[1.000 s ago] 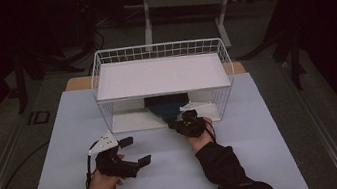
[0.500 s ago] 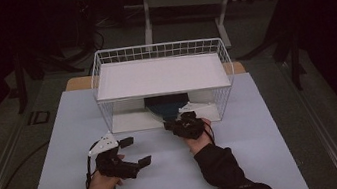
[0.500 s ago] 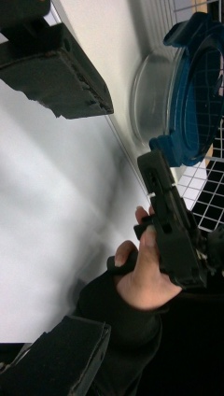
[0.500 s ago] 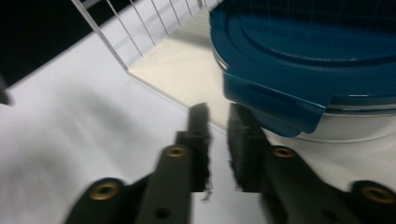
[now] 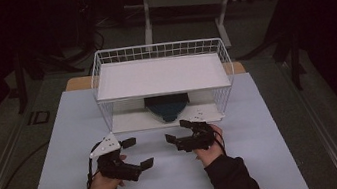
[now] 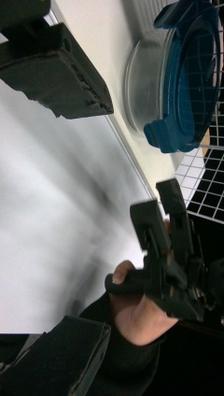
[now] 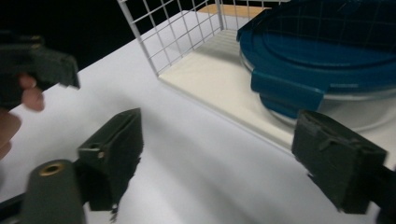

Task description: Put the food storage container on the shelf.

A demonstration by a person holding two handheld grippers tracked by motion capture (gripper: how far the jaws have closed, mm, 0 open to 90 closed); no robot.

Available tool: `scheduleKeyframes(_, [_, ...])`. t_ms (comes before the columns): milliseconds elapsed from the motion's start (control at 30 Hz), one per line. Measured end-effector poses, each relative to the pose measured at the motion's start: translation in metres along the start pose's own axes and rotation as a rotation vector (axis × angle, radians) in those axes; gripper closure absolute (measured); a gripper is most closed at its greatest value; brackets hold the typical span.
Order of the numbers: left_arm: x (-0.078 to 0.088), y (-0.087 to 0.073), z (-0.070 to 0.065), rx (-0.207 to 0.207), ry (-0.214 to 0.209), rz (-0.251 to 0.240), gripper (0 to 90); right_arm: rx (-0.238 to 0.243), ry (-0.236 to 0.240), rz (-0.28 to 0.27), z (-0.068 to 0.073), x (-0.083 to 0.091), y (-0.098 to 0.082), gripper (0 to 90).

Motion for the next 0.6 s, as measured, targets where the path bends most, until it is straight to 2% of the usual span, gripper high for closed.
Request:
scheduleKeyframes(67, [-0.001, 0.0, -0.003, -0.01, -0.005, 0.006, 0.0, 0.009, 0.013, 0.015, -0.001, 0.008, -0.005, 14.3])
scheduleKeyframes(200, [-0.001, -0.001, -0.005, -0.021, -0.005, 0.011, 0.0, 0.005, 0.017, 0.005, -0.005, 0.021, -0.01, 14.6])
scheduleKeyframes(433, [0.0, -0.001, -0.01, -0.03, -0.015, 0.018, 0.0, 0.014, -0.002, 0.0, -0.01, 0.039, -0.019, 14.6])
scheduleKeyframes(600, [0.002, -0.002, -0.013, -0.035, -0.02, 0.021, 0.0, 0.003, 0.003, -0.009, -0.013, 0.051, -0.023, 14.7])
Point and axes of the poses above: each handheld gripper's, and its own axes: x roughly backward along the jaws, y roughly out of its top, z roughly to its left, the point moved 3 cm from there along -x, roughly forward along the jaws, and after that the axes turned 14 degrees about -y, right-handed, at the moved point
